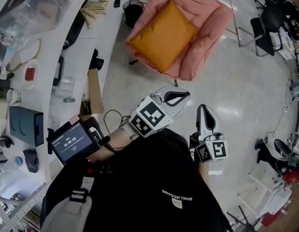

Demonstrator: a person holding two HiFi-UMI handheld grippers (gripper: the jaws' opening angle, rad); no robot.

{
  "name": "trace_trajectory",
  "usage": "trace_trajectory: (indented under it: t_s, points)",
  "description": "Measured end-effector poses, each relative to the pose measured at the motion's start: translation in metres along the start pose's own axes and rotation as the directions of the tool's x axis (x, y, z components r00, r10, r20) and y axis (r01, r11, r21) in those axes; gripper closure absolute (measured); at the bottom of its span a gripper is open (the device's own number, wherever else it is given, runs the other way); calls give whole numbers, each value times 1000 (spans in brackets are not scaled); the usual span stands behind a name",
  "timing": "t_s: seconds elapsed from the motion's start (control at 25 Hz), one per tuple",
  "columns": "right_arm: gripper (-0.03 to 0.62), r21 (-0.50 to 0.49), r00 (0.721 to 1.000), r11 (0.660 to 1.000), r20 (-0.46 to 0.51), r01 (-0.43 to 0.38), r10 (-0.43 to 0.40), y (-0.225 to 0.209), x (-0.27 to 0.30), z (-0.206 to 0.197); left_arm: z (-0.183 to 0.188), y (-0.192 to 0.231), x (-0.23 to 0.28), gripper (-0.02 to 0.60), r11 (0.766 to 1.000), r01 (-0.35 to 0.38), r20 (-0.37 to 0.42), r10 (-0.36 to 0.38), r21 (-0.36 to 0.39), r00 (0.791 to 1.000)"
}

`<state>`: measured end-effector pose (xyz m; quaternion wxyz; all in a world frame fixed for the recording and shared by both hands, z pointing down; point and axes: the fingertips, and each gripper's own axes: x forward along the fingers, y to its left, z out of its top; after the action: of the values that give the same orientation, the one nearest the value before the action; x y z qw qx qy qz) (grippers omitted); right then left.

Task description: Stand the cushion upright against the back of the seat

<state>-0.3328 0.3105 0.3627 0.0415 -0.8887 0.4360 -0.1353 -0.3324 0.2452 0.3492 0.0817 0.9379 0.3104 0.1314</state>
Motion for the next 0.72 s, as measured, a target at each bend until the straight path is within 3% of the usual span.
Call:
trace_trajectory:
  t_s: [0.28,0.72]
  points:
    - [589,14,1000,1000,9,-17,17,-22,-8,0,-1,-9,20,568,1000,-23,-10,23,4,1000]
    - [586,42,1000,999,26,7,-8,-7,-1,-3,-7,-2,0,568,1000,-15,-11,15,-1,1000]
